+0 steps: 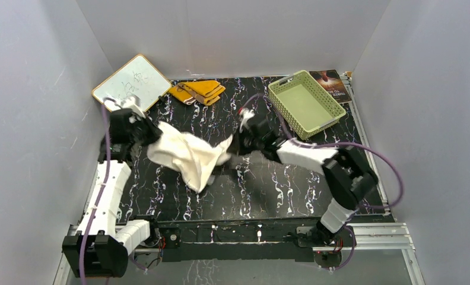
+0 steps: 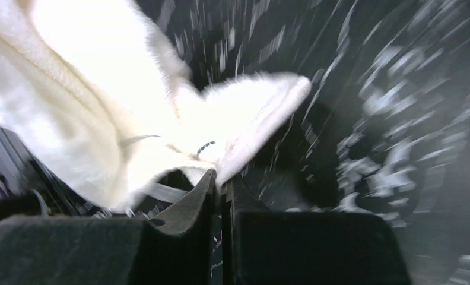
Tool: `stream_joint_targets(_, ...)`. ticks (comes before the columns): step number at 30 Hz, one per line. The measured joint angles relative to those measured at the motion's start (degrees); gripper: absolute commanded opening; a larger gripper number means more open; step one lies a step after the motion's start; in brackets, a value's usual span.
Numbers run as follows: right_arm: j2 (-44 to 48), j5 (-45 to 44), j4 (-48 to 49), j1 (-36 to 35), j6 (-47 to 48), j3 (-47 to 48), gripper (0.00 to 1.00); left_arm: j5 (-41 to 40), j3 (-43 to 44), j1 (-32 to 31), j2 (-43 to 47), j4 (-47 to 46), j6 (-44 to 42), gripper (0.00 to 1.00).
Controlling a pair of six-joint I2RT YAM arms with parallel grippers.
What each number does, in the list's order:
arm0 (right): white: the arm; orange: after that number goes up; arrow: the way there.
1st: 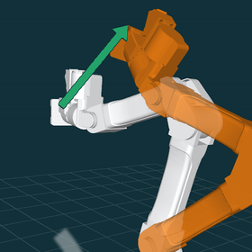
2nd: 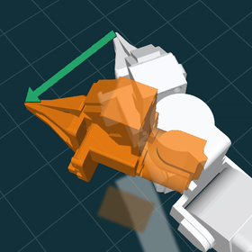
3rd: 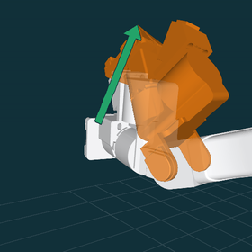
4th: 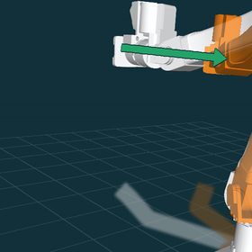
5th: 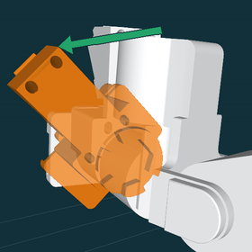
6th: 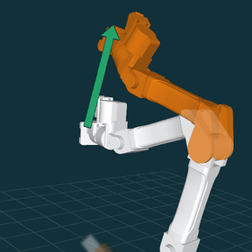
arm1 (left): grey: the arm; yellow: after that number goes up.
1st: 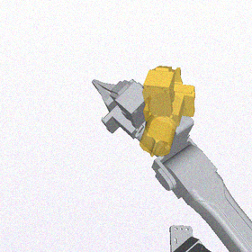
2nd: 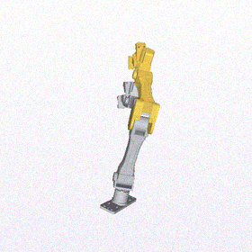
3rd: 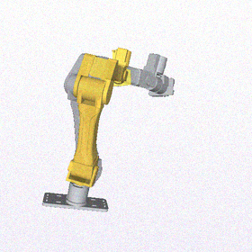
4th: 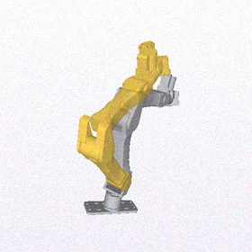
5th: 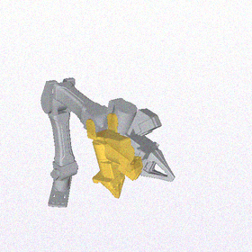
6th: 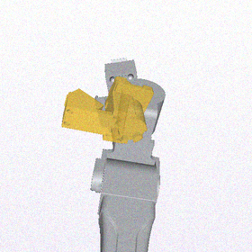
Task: Roll the towels
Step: Pick up the towel at the center of the board, then flatten out the towel at the center of the board.
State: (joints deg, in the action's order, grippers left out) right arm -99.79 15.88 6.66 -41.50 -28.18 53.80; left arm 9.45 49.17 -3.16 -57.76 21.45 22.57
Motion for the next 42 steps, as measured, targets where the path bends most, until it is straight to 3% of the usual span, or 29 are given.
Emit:
stream_joint_targets(3,8.5,-2.08,-5.68,5.14,2.84,5.55,0.0,-0.74,8.63,6.29,-1.6,-0.11,-2.25,0.0)
stream_joint_targets(8,24.96,-8.52,-6.27,9.07,7.19,11.41,0.04,-5.7,15.13,8.31,-1.18,-1.99,-5.07,0.13)
stream_joint_targets(9,29.09,-9.97,-5.66,8.98,7.67,9.94,0.24,-6.8,14.86,8.44,-0.76,-1.86,-5.42,0.16)
stream_joint_targets(10,33.33,-11.58,-4.76,8.96,8.07,7.43,0.56,-7.69,14.29,8.66,-0.39,-1.86,-5.57,0.26)
stream_joint_targets(11,36.79,-13.03,-4.33,8.72,8.0,4.5,0.81,-8.94,13.07,8.98,0.26,-1.7,-5.7,0.42)
stream_joint_targets(12,40.19,-14.86,-4.11,8.63,7.85,0.94,0.92,-9.75,11.98,9.25,0.68,-1.42,-5.99,0.62)
stream_joint_targets(13,43.06,-16.76,-4.15,8.85,7.8,-2.54,0.97,-10.45,10.45,9.53,1.11,-1.18,-5.97,0.74)
stream_joint_targets(15,45.46,-19.87,-5.25,9.57,7.63,-8.04,0.98,-11.06,6.34,9.9,1.64,-0.68,-5.33,0.88)
stream_joint_targets(16,45.33,-21.0,-6.45,9.88,7.43,-10.05,0.98,-10.93,4.46,10.05,1.7,-0.42,-5.03,0.9)
stream_joint_targets(22,36.15,-23.54,-15.3,10.49,6.19,-15.47,0.95,-6.67,-6.25,10.14,-0.13,3.5,-3.28,0.89)
stream_joint_targets(25,32.7,-22.47,-15.69,10.49,6.32,-14.93,0.93,-2.58,-5.75,10.14,-2.34,3.41,-3.48,0.8)
stream_joint_targets(29,25.2,-18.45,-15.28,10.49,7.21,-10.97,0.93,4.81,-4.7,9.11,-10.01,0.42,-3.5,0.8)
stream_joint_targets(35,14.32,-14.21,-10.38,10.47,8.79,-7.3,0.9,6.38,1.77,1.68,-23.67,1.81,-6.21,0.8)
stream_joint_targets(42,0.57,-10.91,-5.4,10.82,10.16,-1.49,0.86,5.81,8.85,0.31,-32.79,3.39,-9.57,0.81)
